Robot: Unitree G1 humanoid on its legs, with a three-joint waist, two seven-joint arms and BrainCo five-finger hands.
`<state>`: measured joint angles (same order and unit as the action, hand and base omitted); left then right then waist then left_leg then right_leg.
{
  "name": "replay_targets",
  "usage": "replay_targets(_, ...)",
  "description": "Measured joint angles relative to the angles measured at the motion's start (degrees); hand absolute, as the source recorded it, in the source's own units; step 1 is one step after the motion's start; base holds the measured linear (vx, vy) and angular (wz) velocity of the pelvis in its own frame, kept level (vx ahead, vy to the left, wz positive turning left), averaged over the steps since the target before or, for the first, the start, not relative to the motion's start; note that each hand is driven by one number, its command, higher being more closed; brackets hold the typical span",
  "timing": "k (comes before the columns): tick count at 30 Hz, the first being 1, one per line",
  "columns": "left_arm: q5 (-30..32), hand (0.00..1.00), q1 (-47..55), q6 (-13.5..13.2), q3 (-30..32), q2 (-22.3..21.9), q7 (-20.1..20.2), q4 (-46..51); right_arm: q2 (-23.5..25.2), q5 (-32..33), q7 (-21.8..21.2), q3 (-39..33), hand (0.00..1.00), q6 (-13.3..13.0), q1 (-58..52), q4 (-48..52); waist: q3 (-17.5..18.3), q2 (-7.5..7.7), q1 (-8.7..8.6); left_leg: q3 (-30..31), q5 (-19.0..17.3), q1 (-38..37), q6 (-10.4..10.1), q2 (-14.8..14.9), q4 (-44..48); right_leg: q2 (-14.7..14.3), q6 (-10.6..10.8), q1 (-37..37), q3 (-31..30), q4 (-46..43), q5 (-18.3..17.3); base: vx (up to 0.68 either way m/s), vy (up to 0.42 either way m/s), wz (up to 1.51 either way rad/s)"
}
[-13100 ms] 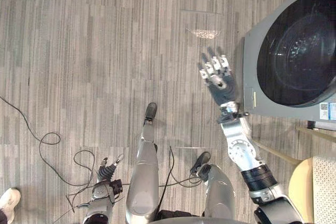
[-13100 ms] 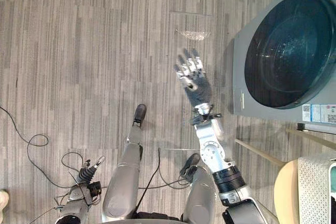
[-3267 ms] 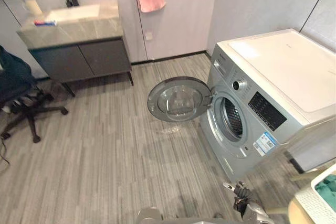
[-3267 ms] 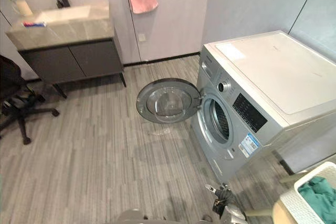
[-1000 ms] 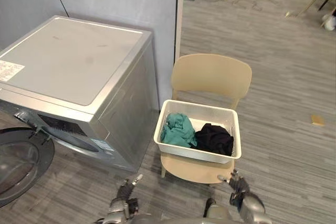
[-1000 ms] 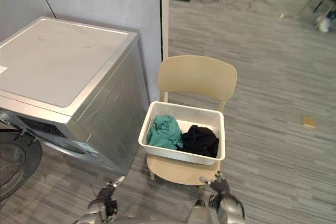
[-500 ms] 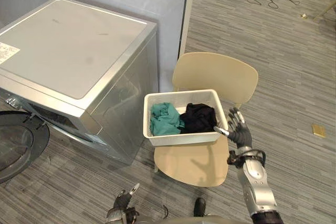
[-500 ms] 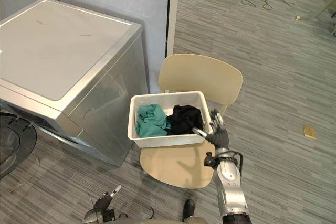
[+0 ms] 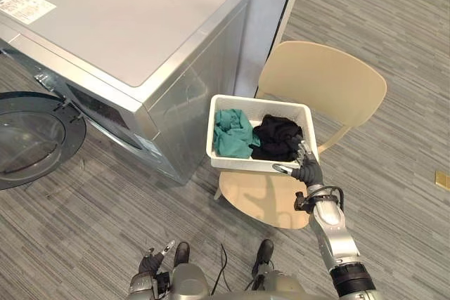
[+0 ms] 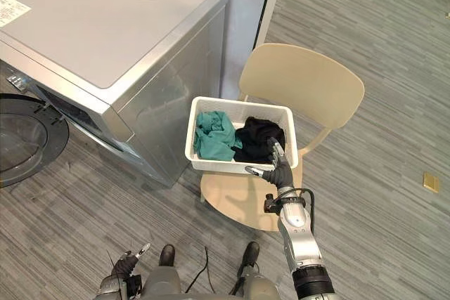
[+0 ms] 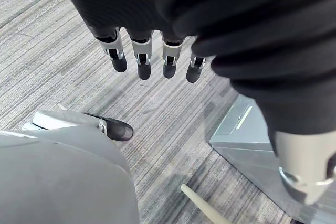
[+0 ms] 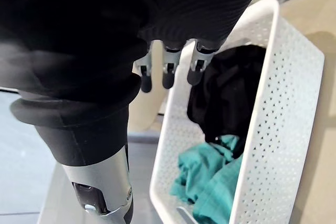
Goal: Pick up the laundry basket with both hands and put the clothes into the washing machine.
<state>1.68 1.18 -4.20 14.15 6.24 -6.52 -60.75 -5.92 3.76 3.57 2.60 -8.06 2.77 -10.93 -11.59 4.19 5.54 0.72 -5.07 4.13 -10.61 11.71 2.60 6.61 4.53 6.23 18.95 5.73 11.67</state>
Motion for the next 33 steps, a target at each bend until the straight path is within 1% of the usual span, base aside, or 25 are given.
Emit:
replay_targets(1,0.0,0.00,0.0,0.0,-0.1,0.1,0.0,0.0,0.0,-0.1,0.0,0.0,0.00,0.0,0.0,0.0,-0.1,0.07,0.02,-0.1,0.0,0.0,0.0,0.0,0.0,0.0,0.0,0.0,-0.1,0.0,0.0,0.01,0.012,-0.10)
replay_targets(3,0.0,0.00,0.0,0.0,-0.1,0.3,0.0,0.2,-0.2,-2.1,0.1,0.0,0.00,0.3,1.3,-0.5,-0.6,0.30,0.01,-0.7,0.0,-0.4,0.0,0.0,0.0,0.0,0.0,0.0,-0.4,0.0,0.0,0.02,0.009,-0.11)
replay_targets(6,0.0,0.00,0.0,-0.3,-1.2,0.7,0.1,1.2,-2.0,-5.0,0.4,0.5,0.00,0.9,9.1,-6.8,-2.1,0.45,0.25,-0.8,0.0,-0.4,0.0,-0.1,0.1,0.1,0.1,0.0,-0.4,0.0,0.1,0.00,0.005,-0.03)
replay_targets(7,0.0,0.00,-0.2,-0.5,-1.2,0.6,0.1,2.2,-3.3,-6.3,0.9,1.1,0.00,1.1,13.4,-9.7,-3.3,0.45,0.65,-0.6,0.0,-0.1,0.0,-0.2,0.4,0.1,0.2,0.1,-0.2,0.0,0.1,-0.04,0.002,0.09)
replay_targets(8,0.0,0.00,-0.7,-0.7,-1.2,0.6,0.1,2.3,-4.8,-6.9,1.6,2.0,0.00,1.2,17.5,-12.8,-4.2,0.43,1.48,-0.1,0.0,0.7,0.0,-0.2,1.0,0.2,0.2,0.3,-0.1,0.0,0.2,-0.04,-0.001,0.16)
replay_targets(11,0.0,0.00,-1.7,-0.9,-1.2,0.6,0.0,2.3,-6.8,-8.7,2.2,3.8,0.00,2.1,25.8,-19.0,-5.9,0.41,2.66,2.1,0.0,3.0,0.0,-0.2,2.6,0.1,0.1,0.5,1.6,0.0,0.2,-0.03,-0.016,0.34)
replay_targets(12,-0.9,0.00,-2.4,-1.0,-1.2,0.6,-0.2,2.4,-7.4,-8.9,2.8,4.2,0.00,2.3,31.4,-23.2,-7.5,0.36,3.73,3.3,0.0,4.2,0.0,-0.3,3.7,0.2,0.0,0.6,2.7,0.0,0.3,-0.03,-0.017,0.31)
replay_targets(13,-1.2,0.00,-2.5,-1.1,-1.2,0.7,-0.2,2.8,-7.6,-8.9,2.8,4.2,0.00,2.3,33.7,-25.1,-8.2,0.34,4.03,3.9,0.0,4.7,0.0,-0.4,4.0,0.2,0.0,0.6,3.1,0.0,0.3,-0.04,-0.016,0.34)
replay_targets(14,-1.5,0.00,-2.5,-1.2,-1.2,0.7,-0.3,3.4,-8.2,-9.0,3.0,4.2,0.00,2.5,36.8,-27.8,-9.0,0.34,4.70,4.5,0.1,5.5,0.1,-0.5,4.5,0.3,-0.1,0.8,3.6,0.0,0.4,-0.06,-0.011,0.32)
replay_targets(16,-2.7,0.00,-2.6,-1.3,-1.4,0.7,-1.3,4.6,-10.7,-9.0,3.1,4.7,0.00,3.5,45.1,-35.9,-11.4,0.26,5.83,6.4,0.2,7.6,0.2,-0.9,5.7,0.5,-0.4,1.2,5.3,-0.1,0.6,-0.06,-0.005,0.36)
replay_targets(18,-3.3,0.00,-2.6,-1.2,-2.2,0.8,-1.5,4.5,-12.3,-9.2,3.0,6.3,0.00,4.3,49.2,-39.7,-12.9,0.20,6.80,7.4,0.2,8.7,0.2,-1.0,6.4,0.5,-0.4,1.3,6.3,-0.1,0.6,-0.05,-0.004,0.26)
replay_targets(19,-3.4,0.00,-2.5,-1.1,-2.3,0.7,-1.5,4.4,-13.1,-9.7,2.8,7.0,0.00,4.4,51.0,-41.2,-13.7,0.33,7.62,7.7,0.2,9.4,0.2,-1.1,6.7,0.5,-0.4,1.7,6.5,-0.2,0.7,-0.04,-0.006,0.15)
replay_targets(20,-3.5,0.00,-2.5,-1.1,-2.5,0.5,-1.5,4.4,-13.3,-10.3,2.6,7.1,0.00,4.5,52.1,-42.3,-14.1,0.27,8.04,7.8,0.2,9.9,0.2,-1.1,6.9,0.5,-0.4,2.3,6.5,-0.6,0.7,-0.04,-0.001,0.08)
replay_targets(24,-5.7,0.00,-2.6,-1.3,-2.8,0.3,-1.9,4.5,-14.2,-13.0,2.1,8.5,0.00,4.8,56.7,-48.3,-16.1,0.21,8.12,9.8,0.3,13.5,0.2,-1.5,8.5,0.8,-0.4,4.4,8.0,-1.5,0.6,-0.04,0.004,0.17)
replay_targets(28,-7.7,0.00,-3.1,-1.5,-3.4,0.3,-2.8,4.5,-16.7,-15.2,1.7,8.4,0.00,6.2,58.8,-52.4,-16.1,0.24,8.39,11.4,1.0,17.5,0.3,-2.1,9.0,1.4,-0.4,7.5,9.4,-2.4,0.6,-0.03,0.010,0.17)
replay_targets(29,-8.1,0.00,-3.6,-1.6,-3.5,0.2,-3.5,4.6,-17.6,-15.2,1.8,8.0,0.00,6.5,59.8,-53.8,-16.1,0.26,8.48,12.0,1.0,18.7,0.3,-2.2,9.6,1.4,-0.4,8.1,9.9,-2.4,0.6,-0.02,0.009,0.16)
replay_targets(31,-8.9,0.00,-4.0,-2.1,-4.1,0.2,-3.9,5.2,-19.4,-15.4,2.4,7.3,0.00,6.8,61.1,-55.1,-16.2,0.24,8.47,13.0,1.0,20.2,0.3,-2.4,10.2,1.4,-0.4,8.7,10.7,-2.5,0.6,-0.02,0.005,0.18)
replay_targets(33,-9.1,0.00,-4.1,-2.7,-4.9,0.2,-4.4,6.5,-21.4,-15.6,3.0,6.9,0.00,7.0,62.4,-55.8,-16.2,0.25,8.93,13.4,1.0,21.6,0.3,-2.5,10.6,1.4,-0.5,9.7,11.0,-2.6,0.6,-0.02,0.010,0.09)
